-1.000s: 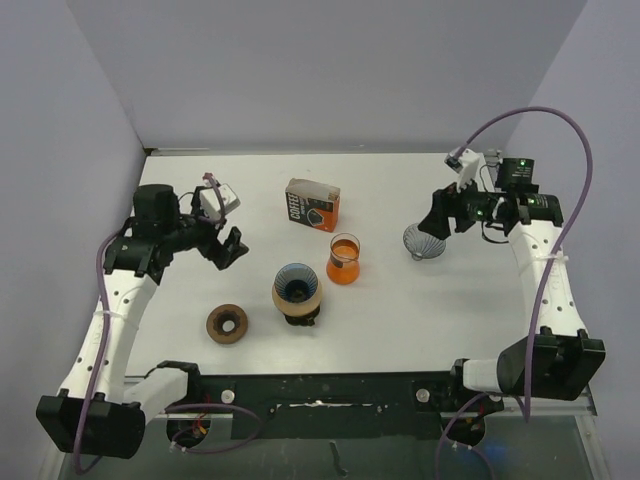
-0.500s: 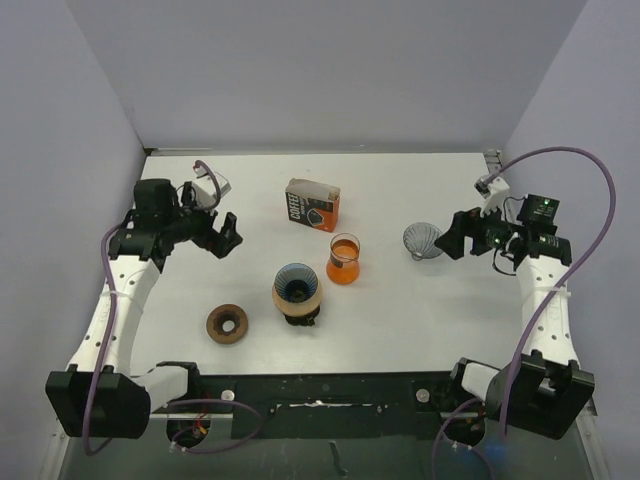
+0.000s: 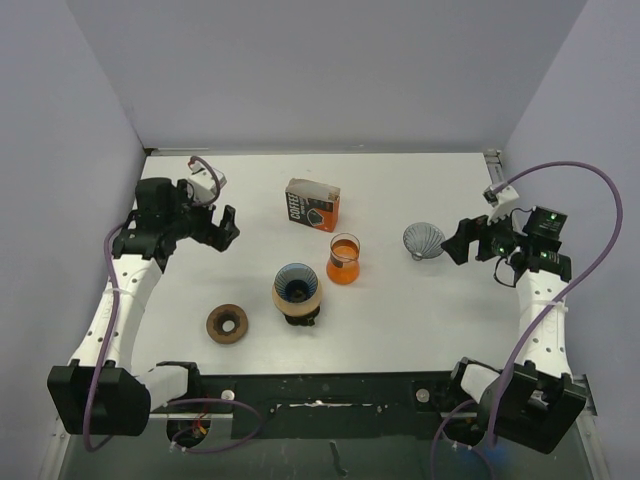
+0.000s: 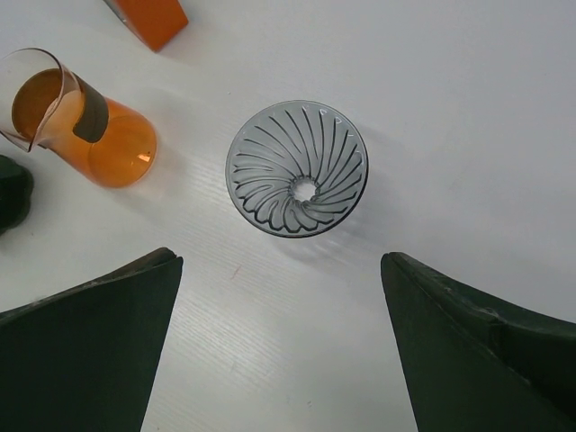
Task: Place the coffee filter in the dripper
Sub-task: Pick up the coffee filter from the coffee filter holder.
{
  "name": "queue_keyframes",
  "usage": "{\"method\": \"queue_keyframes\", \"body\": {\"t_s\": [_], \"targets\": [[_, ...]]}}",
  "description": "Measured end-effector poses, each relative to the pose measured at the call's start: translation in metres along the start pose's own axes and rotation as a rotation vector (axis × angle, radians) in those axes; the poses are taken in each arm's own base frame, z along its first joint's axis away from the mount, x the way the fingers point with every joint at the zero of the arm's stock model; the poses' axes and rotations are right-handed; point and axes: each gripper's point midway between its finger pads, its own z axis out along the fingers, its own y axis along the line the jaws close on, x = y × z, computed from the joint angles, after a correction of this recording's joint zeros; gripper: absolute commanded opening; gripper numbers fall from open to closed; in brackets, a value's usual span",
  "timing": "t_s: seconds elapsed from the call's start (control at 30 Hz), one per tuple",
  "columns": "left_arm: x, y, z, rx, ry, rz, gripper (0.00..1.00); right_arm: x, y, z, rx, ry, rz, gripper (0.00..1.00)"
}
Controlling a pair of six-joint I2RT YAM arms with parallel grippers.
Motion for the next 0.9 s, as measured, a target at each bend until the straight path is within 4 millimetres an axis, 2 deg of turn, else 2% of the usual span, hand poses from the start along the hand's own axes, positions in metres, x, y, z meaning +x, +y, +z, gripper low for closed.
{"method": "queue_keyframes", "body": {"t_s": [0.13,0.4,0.67,0.9], "targets": [[-0.001,0.000,0.000,-0.007,-0.021,0.006,0.95,-0.004,0.001,-0.002,0.003,-0.018,-0.017,0.98],[0.011,0.001,-0.001,-0.026,-0.007,0.007,0.94,-0.008,0.003,-0.002,-0.005,-0.032,0.001,0.98],[0.025,0.002,-0.004,-0.044,0.049,0.000,0.94,-0.009,-0.004,-0.002,0.032,-0.029,0.018,0.98],[0.034,-0.001,-0.005,-0.030,0.079,0.001,0.94,-0.022,-0.011,-0.004,0.047,-0.024,-0.009,0.98]]}}
